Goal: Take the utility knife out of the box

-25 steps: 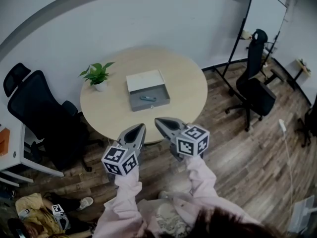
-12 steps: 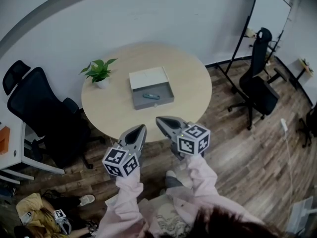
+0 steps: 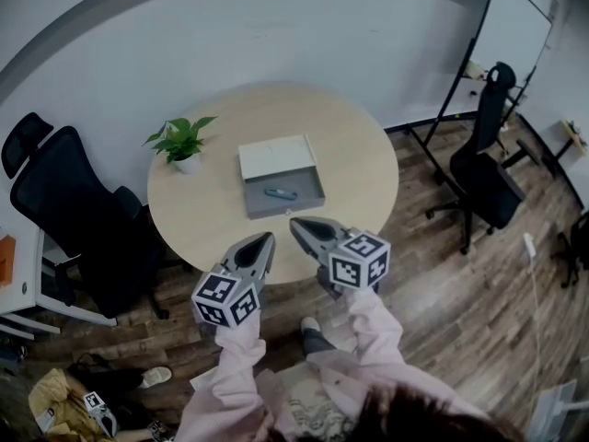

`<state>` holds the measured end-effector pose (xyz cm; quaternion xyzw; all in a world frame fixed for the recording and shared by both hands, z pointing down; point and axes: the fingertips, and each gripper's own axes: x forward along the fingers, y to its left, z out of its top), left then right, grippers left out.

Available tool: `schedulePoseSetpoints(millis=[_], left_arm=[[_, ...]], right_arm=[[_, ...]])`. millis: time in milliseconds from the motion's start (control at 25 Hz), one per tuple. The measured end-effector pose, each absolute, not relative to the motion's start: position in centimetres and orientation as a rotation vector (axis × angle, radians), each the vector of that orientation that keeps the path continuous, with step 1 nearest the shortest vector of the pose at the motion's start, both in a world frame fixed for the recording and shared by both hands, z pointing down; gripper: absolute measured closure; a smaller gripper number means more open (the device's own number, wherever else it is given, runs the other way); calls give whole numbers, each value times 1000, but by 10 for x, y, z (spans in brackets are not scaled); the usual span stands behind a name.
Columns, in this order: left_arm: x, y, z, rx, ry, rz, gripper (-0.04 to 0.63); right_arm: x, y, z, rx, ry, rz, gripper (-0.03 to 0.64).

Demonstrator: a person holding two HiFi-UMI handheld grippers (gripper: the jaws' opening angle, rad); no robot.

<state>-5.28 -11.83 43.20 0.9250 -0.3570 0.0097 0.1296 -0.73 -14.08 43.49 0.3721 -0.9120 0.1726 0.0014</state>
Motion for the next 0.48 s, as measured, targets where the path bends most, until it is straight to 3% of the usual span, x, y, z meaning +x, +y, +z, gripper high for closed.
schedulePoseSetpoints(millis=[480], left_arm=[[-30,-184,428,2656,-1084,38,589]], right_arm=[[8,-209,433,1081,-2859,558,618]])
